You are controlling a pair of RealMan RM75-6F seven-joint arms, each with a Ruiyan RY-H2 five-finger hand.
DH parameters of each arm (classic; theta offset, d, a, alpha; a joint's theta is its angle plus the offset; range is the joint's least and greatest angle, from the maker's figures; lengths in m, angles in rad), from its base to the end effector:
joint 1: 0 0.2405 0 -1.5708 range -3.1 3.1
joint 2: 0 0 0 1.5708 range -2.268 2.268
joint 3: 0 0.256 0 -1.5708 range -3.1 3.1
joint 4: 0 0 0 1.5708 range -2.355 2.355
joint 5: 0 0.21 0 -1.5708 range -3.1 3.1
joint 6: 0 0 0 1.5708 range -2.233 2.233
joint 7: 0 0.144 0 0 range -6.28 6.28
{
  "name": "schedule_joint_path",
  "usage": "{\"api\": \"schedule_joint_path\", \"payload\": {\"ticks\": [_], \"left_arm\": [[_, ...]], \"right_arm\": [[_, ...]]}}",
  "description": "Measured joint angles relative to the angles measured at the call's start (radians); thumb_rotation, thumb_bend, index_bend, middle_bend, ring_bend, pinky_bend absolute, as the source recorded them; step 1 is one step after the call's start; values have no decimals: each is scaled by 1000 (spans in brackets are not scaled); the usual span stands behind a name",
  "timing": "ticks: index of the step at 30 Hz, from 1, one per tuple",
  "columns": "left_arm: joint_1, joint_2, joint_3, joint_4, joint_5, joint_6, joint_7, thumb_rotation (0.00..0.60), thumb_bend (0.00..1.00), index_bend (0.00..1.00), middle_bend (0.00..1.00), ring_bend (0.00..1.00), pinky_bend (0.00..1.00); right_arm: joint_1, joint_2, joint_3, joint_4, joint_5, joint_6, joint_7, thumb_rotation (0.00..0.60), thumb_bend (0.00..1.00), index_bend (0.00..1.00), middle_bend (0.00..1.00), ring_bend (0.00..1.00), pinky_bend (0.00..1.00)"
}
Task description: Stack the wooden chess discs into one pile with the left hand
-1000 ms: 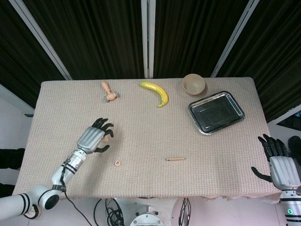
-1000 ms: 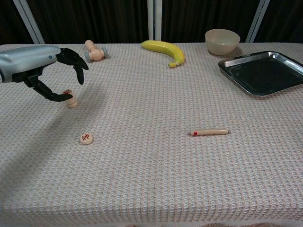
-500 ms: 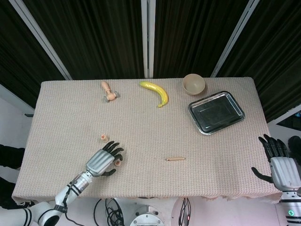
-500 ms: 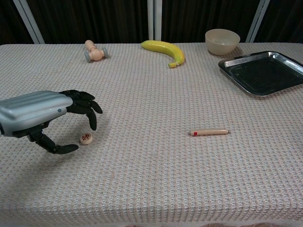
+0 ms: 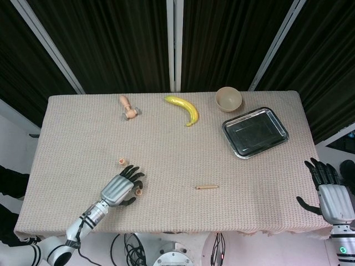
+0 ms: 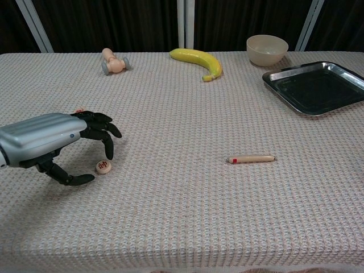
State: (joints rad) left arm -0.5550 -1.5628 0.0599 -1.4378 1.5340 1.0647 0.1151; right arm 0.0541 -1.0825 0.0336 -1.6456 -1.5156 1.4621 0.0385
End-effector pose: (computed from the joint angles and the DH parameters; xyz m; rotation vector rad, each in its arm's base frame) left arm -0.1975 0.2508 -0.0409 -2.0954 -0.9493 -0.9720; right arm -0.3131 -0.1676 0.1615 1.3889 -0.9727 0.8950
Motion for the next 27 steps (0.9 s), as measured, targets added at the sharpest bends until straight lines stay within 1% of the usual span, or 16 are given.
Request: {"api": "schedule_joint_path", "payload": {"ticks": [5,9,14,27], "left_arm": [[-4,-2,-4,3,7,-5,-10,600,284,438,148,0,0],[-4,-8,-2,9,6,-12,-23,600,283,417,149,0,0],[-5,-18,-1,23,4,-23,-37,600,284,418,149,0,0],[-4,-25,-8,35,1,-26,-35,600,284,467,149,0,0]], "right_arm": [[2,-1,-1,0,0,-5,-2,600,139,0,0,0,0],[2,-1,0,1,2,-5,-1,600,139,0,0,0,0],[2,0,0,1,2,-5,0,600,139,0,0,0,0],[2,0,-1,0,2,-5,0,600,138,0,0,0,0]]}}
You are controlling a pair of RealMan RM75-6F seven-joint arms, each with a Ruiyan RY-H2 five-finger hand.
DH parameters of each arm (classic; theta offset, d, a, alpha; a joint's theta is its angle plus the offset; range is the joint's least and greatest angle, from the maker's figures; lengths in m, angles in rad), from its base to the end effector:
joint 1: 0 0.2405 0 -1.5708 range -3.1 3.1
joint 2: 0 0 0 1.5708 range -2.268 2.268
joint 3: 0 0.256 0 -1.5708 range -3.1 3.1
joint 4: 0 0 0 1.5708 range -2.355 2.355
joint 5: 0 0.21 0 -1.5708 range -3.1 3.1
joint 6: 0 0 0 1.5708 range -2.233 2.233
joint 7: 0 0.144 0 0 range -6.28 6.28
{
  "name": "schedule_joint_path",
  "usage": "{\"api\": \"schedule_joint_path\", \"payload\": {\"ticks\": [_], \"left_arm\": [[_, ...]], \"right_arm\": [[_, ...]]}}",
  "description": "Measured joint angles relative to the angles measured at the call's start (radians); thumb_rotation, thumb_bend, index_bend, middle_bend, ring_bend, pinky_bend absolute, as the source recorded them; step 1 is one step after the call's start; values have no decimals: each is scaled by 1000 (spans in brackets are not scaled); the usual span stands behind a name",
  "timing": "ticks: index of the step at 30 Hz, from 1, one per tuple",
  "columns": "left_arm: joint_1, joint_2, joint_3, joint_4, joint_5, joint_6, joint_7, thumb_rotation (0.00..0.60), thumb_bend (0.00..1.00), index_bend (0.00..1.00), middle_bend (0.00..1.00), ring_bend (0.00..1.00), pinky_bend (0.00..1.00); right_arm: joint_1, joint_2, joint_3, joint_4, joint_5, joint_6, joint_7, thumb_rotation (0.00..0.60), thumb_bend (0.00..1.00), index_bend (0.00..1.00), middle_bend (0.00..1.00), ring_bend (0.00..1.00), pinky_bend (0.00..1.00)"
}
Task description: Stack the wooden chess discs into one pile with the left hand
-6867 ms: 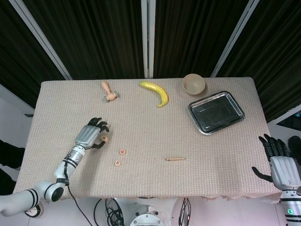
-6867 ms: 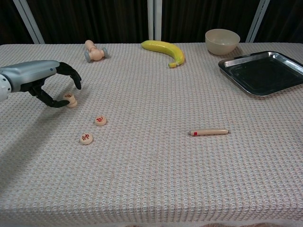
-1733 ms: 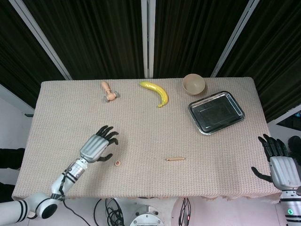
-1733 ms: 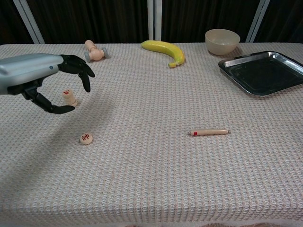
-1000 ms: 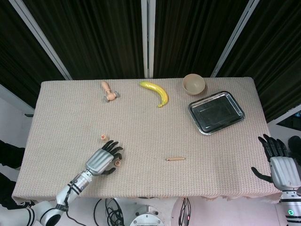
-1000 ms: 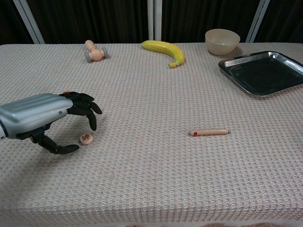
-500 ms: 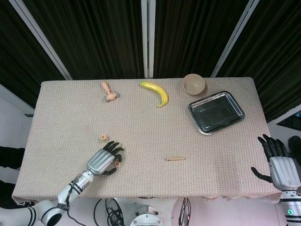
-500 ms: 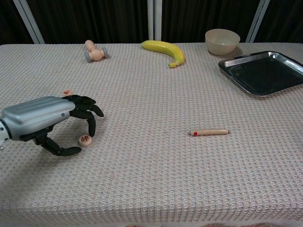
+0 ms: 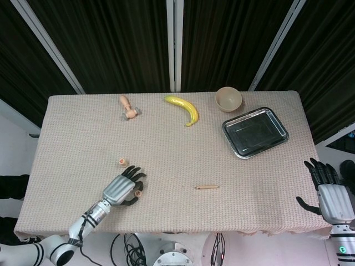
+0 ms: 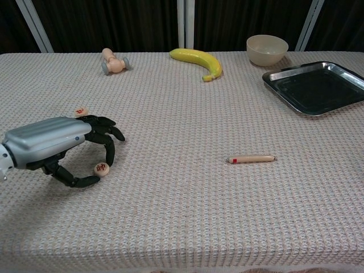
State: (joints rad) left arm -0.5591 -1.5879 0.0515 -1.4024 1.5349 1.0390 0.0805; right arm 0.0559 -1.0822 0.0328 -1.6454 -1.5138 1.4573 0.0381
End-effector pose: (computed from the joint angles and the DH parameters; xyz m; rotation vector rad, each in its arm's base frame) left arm -0.1987 0.2535 -0.0490 -2.1003 -0.9835 -0.9687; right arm -0.3134 -0.1680 0.1610 1.3916 -0.9759 0.8911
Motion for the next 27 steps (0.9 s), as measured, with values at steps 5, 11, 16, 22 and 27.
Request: {"api": "schedule_joint_path", "payload": {"ticks": [5,11,16,22,27], "left_arm": [[0,-2,-2,7,-1,-1,0,600,284,487,151,0,0],[-2,6,-4,-6,0,-2,9,600,284,503,155,0,0],[-11,34,-22,-54,8,10,34,600,284,503,158,0,0],[-40,123,-91,-156,-18,14,104,600,284,503,158,0,0],[-64,175,-148,-180,-108,-16,120,600,284,503,161,0,0]], "right_arm": [[0,0,0,0,0,-1,1,600,139,0,0,0,0],[0,1,0,1,-1,-1,2,600,138,0,0,0,0],[0,1,-1,0,-2,-1,1,600,139,0,0,0,0],[1,1,-2,0,-2,-3,3,600,138,0,0,0,0],[1,2,-4,0,-7,-2,5,600,139,0,0,0,0]]}}
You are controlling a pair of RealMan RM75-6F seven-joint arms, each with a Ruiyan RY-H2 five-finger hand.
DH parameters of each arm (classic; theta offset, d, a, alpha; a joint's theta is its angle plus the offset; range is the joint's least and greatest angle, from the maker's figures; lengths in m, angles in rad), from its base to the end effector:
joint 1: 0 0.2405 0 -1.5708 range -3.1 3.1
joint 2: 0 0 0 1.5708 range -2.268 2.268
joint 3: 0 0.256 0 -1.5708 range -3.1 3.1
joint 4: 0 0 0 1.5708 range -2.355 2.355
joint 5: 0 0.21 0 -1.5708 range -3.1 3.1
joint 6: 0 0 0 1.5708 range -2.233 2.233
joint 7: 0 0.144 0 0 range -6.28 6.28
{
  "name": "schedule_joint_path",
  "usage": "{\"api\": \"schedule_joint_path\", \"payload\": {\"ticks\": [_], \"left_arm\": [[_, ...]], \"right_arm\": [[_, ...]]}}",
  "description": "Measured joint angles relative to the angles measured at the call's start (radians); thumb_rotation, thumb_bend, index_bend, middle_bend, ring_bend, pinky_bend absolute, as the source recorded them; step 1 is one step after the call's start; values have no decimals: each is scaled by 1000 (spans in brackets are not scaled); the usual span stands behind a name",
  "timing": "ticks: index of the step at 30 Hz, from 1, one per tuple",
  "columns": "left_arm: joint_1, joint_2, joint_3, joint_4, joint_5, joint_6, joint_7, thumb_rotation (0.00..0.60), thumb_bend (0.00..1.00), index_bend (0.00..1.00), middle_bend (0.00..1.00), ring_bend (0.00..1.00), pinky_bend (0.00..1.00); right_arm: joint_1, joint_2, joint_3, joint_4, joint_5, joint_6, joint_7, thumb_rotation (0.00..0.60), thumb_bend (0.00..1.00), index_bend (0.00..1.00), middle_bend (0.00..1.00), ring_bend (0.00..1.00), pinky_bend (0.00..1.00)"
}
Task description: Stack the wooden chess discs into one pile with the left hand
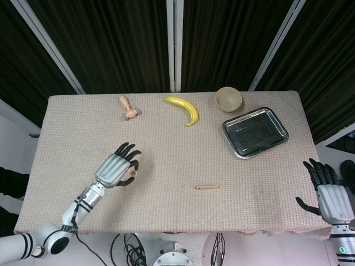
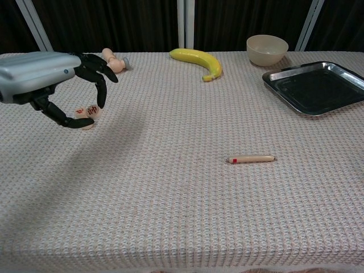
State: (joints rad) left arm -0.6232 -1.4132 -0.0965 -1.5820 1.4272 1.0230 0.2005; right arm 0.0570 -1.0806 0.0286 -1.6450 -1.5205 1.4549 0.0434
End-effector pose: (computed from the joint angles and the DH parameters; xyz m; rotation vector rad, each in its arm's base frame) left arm -0.1648 0.3014 0.0142 -1.9869 -0.8472 -1.0187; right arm -0.3130 -0.1674 0.1603 1.4002 -0.9802 0.8930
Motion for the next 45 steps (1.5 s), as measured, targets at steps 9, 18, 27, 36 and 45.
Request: {"api": "schedule_joint_path", "payload": {"ticks": [9,18,27,36,45], "left_arm": [[-41,-13,-40,134,-110,-105,-89,600,285,480,165,0,0],[-61,-45,-41,233,-162,-165,-153,600,284,473,165,0,0],[-63,-45,-32,242,-161,-166,-166,600,284,470,165,0,0],[-64,-55,-25,258,-166,-169,-171,600,285,450,165,0,0],[-63,-48,-21,255,-156,-163,-184,600,285,427,165,0,0]], "right_arm": [[0,-1,2,1,6,-1,-1,600,139,0,0,0,0],[3,-4,3,3,8,-5,-3,600,139,0,0,0,0],[4,-6,3,4,10,-8,-8,600,139,0,0,0,0],[5,-8,6,6,16,-10,-8,600,139,0,0,0,0],[5,-10,7,9,15,-7,-7,600,139,0,0,0,0]]}}
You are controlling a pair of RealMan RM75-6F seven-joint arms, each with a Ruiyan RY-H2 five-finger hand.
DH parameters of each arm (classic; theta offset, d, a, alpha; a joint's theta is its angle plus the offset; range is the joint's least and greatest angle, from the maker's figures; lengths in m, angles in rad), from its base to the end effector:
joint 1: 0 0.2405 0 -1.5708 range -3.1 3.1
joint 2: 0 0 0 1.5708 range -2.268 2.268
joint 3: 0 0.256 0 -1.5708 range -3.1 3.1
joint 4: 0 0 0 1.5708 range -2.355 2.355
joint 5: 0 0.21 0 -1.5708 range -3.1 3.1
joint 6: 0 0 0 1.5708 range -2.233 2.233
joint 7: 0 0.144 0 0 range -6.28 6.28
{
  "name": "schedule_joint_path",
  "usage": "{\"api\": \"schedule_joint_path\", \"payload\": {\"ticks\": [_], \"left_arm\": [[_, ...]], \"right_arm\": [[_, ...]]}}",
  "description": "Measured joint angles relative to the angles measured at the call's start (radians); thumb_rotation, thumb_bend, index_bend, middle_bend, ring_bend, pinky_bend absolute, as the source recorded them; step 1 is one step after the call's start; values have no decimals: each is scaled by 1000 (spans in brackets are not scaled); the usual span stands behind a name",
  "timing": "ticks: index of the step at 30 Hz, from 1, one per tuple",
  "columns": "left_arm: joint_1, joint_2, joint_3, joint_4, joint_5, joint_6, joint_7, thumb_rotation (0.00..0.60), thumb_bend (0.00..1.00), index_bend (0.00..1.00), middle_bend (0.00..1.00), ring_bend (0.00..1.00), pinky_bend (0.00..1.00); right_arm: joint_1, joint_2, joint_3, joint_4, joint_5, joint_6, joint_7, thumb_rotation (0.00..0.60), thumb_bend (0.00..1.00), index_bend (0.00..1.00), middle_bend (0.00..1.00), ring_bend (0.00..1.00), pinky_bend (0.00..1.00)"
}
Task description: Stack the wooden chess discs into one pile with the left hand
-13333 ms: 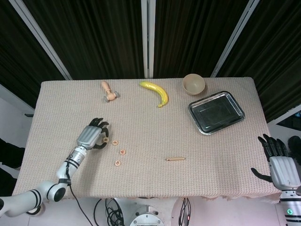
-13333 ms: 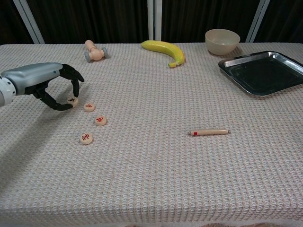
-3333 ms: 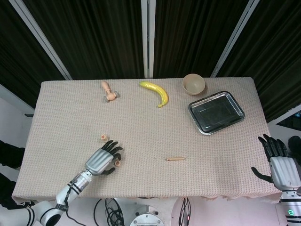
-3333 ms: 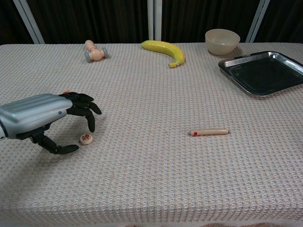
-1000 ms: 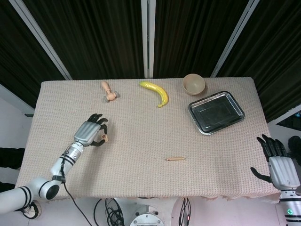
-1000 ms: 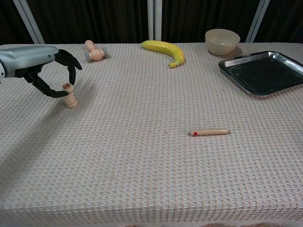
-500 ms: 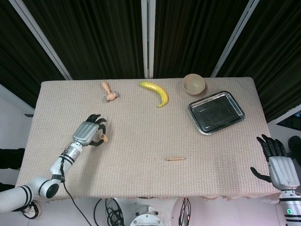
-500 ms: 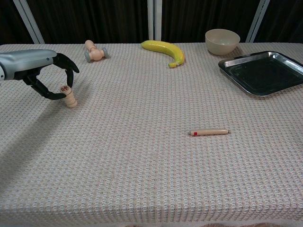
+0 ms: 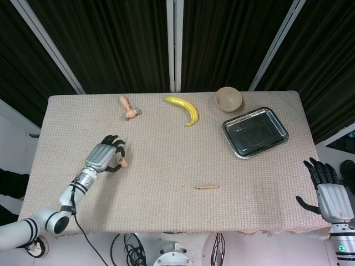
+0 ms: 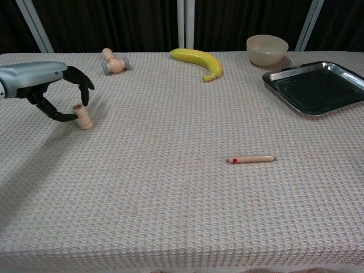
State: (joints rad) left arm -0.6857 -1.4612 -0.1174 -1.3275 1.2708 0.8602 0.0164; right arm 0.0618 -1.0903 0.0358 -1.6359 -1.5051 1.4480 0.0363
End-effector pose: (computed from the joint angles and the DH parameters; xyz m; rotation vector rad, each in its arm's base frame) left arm -0.2136 0.3520 0.0086 -1.8717 -1.0590 -0.8616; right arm -0.3151 -0.1705 0.1590 1.3915 -0.9781 0.8850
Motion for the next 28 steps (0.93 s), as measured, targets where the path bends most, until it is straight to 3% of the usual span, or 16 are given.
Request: {"api": "schedule_joint_path", "payload": {"ticks": [11,16,19,21,24,28], "left_arm": [[39,68,4,-106,17,80,11,600,272,286,164,0,0],[133,124,38,-164,65,258,54,600,166,179,151,0,0],[213,145,67,-169,113,405,78,595,126,104,77,0,0],[279,155,93,-157,148,509,98,548,111,61,14,0,0],[377,165,138,-125,206,625,112,476,107,26,0,0,0],[430,184,200,-96,283,666,78,401,115,7,0,0,0]], "right_arm": [[-1,1,-2,-1,-7,4,3,600,141,0,0,0,0],[-3,-3,1,0,-14,20,-10,600,141,0,0,0,0],[-4,-10,3,6,-13,23,-32,600,136,0,0,0,0],[-4,-17,6,11,-9,25,-55,600,129,0,0,0,0],[-4,-27,9,12,-3,28,-88,600,126,0,0,0,0],[-5,-29,9,-4,-1,31,-119,600,125,0,0,0,0]]}}
